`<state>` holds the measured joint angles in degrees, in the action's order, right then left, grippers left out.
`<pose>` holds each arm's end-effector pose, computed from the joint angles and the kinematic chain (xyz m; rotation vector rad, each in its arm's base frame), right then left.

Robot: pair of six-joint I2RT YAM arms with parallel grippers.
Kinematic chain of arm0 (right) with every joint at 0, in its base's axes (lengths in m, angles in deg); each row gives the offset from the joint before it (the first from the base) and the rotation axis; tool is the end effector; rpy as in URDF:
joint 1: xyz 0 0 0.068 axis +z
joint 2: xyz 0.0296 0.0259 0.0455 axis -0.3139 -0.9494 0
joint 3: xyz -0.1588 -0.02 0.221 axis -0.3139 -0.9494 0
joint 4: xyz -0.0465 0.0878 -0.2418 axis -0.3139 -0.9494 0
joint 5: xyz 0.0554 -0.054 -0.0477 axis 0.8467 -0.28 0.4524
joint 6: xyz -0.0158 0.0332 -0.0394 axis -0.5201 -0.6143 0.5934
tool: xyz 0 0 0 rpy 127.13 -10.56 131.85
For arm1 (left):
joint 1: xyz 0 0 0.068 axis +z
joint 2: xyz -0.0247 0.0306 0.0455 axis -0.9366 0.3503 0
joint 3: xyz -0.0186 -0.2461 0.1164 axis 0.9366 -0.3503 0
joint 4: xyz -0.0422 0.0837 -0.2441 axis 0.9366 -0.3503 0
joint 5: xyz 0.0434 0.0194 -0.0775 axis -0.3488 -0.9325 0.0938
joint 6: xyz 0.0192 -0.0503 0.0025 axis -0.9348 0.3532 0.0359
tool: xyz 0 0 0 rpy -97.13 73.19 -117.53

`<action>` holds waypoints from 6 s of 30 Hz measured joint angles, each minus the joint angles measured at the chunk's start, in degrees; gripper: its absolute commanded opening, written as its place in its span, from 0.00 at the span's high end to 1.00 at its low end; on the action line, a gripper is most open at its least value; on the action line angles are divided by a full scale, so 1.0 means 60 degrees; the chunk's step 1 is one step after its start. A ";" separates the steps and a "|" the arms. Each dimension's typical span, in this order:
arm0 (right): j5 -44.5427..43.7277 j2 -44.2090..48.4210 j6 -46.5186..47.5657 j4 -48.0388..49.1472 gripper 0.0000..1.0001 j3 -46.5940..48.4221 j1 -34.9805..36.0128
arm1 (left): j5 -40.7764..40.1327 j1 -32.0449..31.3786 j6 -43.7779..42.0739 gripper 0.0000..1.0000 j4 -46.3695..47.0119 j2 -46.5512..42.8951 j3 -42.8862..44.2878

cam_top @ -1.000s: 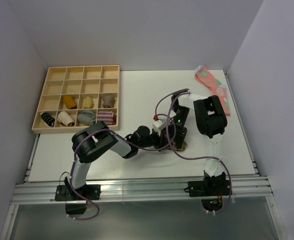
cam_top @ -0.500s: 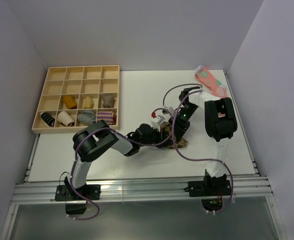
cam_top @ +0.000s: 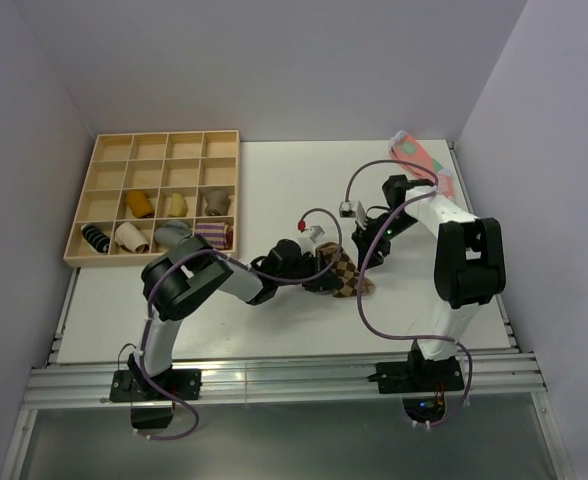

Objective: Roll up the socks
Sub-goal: Roll the sock at the center of the board.

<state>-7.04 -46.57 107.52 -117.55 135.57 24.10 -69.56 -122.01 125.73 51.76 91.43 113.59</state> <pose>0.3147 0.0555 0.1938 -1.4524 2.2646 0.9184 0.2307 -0.3192 0.1061 0.3493 2.1975 -1.3817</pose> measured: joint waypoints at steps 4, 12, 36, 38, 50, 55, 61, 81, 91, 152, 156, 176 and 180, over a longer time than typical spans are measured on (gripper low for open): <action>0.0215 0.0280 0.0903 0.0000 0.46 -0.0474 -0.0036 | 0.0514 0.0273 0.0375 1.00 -0.0237 0.0000 0.0015; 0.0350 0.0998 0.1996 0.0069 0.42 -0.1209 -0.0040 | 0.1308 0.0510 0.0474 1.00 -0.1479 0.0120 0.0725; -0.0342 0.2747 0.3056 0.0976 0.37 -0.3020 0.1035 | 0.2725 0.0936 0.0892 1.00 -0.2266 0.0590 0.1461; -0.0492 0.2747 0.3056 0.1126 0.37 -0.3082 0.1140 | 0.2787 0.0954 0.0903 1.00 -0.2291 0.0623 0.1497; -0.1297 0.2732 0.2936 0.1902 0.39 -0.3399 0.1738 | 0.2983 0.0998 0.1086 1.00 -0.2269 0.0699 0.1530; -0.1508 0.2408 0.2838 0.2007 0.47 -0.3370 0.1785 | 0.3027 0.1002 0.1129 1.00 -0.2273 0.0699 0.1530; -0.1585 0.1606 0.2619 0.1581 0.53 -0.2765 0.1789 | 0.3217 0.1035 0.1366 1.00 -0.2062 0.0805 0.1508; -0.1523 -0.0353 0.1665 -0.0146 0.77 -0.0951 0.1807 | 0.2084 0.0885 0.2222 0.77 0.0976 0.0729 -0.0138; -0.1293 -0.1166 0.1126 -0.0889 0.76 -0.0208 0.1898 | 0.0991 0.0739 0.2331 0.68 0.3326 0.0852 -0.1290; -0.2240 -0.3639 -0.0605 -0.3588 0.75 0.2044 0.1949 | -0.0517 -0.0994 -0.6397 0.49 -0.1504 -0.1599 -0.0306; -0.2299 -0.3697 -0.0634 -0.3650 0.75 0.2065 0.1978 | -0.0448 -0.1005 -0.6400 0.49 -0.1395 -0.1545 -0.0310; -0.2565 -0.3927 -0.0929 -0.3916 0.75 0.2259 0.2011 | -0.0361 -0.1111 -0.6484 0.50 -0.0157 -0.0794 -0.0328; -0.2769 -0.3934 -0.0991 -0.3960 0.75 0.2320 0.2014 | -0.0342 -0.1126 -0.6415 0.72 -0.0127 -0.0583 -0.0127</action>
<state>-23.65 -70.18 101.57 -141.31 149.49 36.19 -71.62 -128.76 87.24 51.00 87.93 112.83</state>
